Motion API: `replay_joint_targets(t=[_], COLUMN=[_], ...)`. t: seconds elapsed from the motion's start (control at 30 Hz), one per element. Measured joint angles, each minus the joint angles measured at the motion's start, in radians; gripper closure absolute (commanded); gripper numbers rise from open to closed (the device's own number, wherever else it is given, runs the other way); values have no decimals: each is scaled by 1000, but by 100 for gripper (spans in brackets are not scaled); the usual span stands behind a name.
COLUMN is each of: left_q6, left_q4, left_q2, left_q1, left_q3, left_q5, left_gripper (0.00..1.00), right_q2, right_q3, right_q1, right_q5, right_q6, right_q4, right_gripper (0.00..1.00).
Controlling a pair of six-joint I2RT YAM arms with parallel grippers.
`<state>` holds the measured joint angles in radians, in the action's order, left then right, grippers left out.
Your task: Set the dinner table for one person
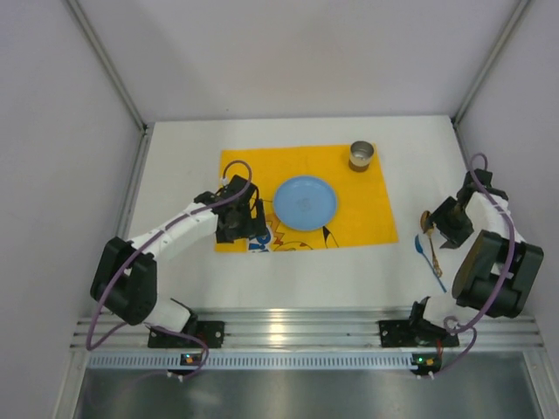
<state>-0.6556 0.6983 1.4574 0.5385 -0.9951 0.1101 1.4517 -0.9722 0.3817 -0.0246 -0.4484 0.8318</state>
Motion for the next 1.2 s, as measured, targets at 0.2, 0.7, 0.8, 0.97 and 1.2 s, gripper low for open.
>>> replay_joint_targets(t=[0.2,0.7,0.8,0.97,1.2], left_q6=[0,-16,-22,-26,-26], left_q4=[-51,-71,-72,-72,-67], left_q2=[8,9,14,24,24], left_q1=[0,0,0,0,0], left_q3=[28,59,59,59,43], left_q5=[-18,-19,-19,-21,-24], left_gripper=[1,2,1,1,1], right_q2=[110,295,332,376,353], right_q3=[0,-99,-143,-216,-388], right_q1=[1,-80,-127,-199,-319], right_q5=[46,159,215,306,386], right_q6=[3,35,41,57,63], right_q4=[-29,-23,0,0,28], right_gripper=[48,100,100,100,100])
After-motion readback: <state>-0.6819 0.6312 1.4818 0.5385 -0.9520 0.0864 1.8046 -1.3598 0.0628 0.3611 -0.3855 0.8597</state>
